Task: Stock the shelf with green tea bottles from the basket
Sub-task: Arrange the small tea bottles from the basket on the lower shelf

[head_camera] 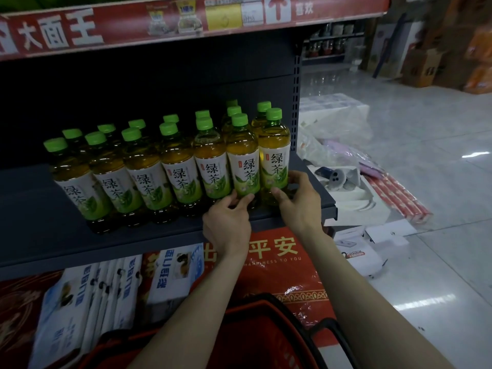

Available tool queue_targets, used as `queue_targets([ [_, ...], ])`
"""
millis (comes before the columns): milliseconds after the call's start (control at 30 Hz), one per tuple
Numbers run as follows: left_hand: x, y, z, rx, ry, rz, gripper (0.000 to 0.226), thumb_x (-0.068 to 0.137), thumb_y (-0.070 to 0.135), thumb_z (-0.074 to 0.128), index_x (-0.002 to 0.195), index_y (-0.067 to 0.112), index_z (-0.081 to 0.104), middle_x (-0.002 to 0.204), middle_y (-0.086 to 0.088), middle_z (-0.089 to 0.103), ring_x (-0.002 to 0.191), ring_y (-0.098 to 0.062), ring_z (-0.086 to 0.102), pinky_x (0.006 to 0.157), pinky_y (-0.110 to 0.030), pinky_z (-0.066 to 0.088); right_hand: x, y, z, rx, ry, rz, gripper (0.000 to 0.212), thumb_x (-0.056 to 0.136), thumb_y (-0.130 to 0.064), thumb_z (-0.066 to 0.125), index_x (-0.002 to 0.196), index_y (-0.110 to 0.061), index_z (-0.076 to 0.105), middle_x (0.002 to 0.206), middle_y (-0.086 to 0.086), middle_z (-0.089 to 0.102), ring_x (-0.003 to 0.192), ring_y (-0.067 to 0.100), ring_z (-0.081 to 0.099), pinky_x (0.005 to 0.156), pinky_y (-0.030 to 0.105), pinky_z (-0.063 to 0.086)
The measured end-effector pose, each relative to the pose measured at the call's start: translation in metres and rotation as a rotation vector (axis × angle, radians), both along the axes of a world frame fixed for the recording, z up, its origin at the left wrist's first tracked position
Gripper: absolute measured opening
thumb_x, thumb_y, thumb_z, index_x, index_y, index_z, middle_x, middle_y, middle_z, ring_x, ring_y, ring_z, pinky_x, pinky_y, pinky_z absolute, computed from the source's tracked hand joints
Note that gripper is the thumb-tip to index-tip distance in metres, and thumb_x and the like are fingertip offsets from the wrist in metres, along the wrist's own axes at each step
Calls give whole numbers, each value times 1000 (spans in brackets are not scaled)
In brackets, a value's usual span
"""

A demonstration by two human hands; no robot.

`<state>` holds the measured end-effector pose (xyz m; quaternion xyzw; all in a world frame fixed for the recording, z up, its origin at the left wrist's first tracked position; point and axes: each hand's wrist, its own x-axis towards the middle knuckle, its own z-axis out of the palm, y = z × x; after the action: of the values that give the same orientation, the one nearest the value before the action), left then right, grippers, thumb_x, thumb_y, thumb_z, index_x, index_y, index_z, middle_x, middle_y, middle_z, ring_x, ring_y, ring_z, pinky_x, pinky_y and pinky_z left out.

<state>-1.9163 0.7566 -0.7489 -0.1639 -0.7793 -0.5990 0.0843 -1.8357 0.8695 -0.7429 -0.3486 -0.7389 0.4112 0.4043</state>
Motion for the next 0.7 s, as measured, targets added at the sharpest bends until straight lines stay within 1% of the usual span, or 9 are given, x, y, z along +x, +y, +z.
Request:
queue_targets([
  [100,-5,7,4,-19,-49,22,37,80,56,81,105,29,81,79,12,78,82,-11,74,82,-41,60,-1,4,0,5,-5,3,44,93,-29,76,132,-24,55,112,-17,61,110,12,63,89,37,55],
  [200,-8,10,3,-38,-73,54,33,80,58,79,99,31,81,75,12,77,77,-12,74,79,-42,61,-1,7,-1,4,-3,20,44,93,-28,76,132,-24,56,112,-16,63,104,8,62,87,33,53],
  [300,-2,7,-1,-14,-54,46,23,81,57,78,91,36,79,76,17,75,74,-10,73,76,-41,62,-1,7,-1,8,6,28,44,93,-25,76,133,-22,57,110,-14,64,99,5,59,82,25,47],
  [367,2,6,0,24,-28,2,16,83,49,80,93,36,78,84,21,75,76,-7,73,76,-39,62,-2,8,-2,6,17,29,45,93,-25,77,133,-21,58,111,-14,65,100,4,60,82,22,48],
  [467,8,4,9,57,20,-57,22,89,33,80,111,31,78,98,24,73,87,4,69,78,-23,59,-2,9,-2,8,23,30,47,92,-23,78,134,-19,59,112,-14,64,102,3,59,80,9,46],
  [500,9,4,10,62,29,-75,27,91,29,79,117,29,77,103,24,71,91,5,69,78,-18,57,-2,8,-2,11,25,32,48,92,-22,78,136,-19,59,114,-13,65,104,2,58,82,8,44],
  [533,10,4,10,69,32,-93,32,92,25,78,124,28,75,108,22,71,97,5,69,81,-17,57,-2,8,-2,12,28,34,49,92,-21,77,138,-18,59,116,-11,67,106,2,58,86,12,46],
  [600,13,1,7,76,25,-133,42,94,20,75,134,27,70,122,16,72,113,2,67,93,-20,56,-4,6,-2,11,41,29,49,93,-18,76,140,-18,60,121,-4,71,108,3,58,94,21,49],
  [700,14,2,2,44,20,-171,48,93,19,74,140,27,65,135,9,69,127,-4,62,107,-31,53,-8,4,-2,1,51,-3,48,94,-15,75,140,-18,62,122,0,73,106,3,59,92,18,46],
])
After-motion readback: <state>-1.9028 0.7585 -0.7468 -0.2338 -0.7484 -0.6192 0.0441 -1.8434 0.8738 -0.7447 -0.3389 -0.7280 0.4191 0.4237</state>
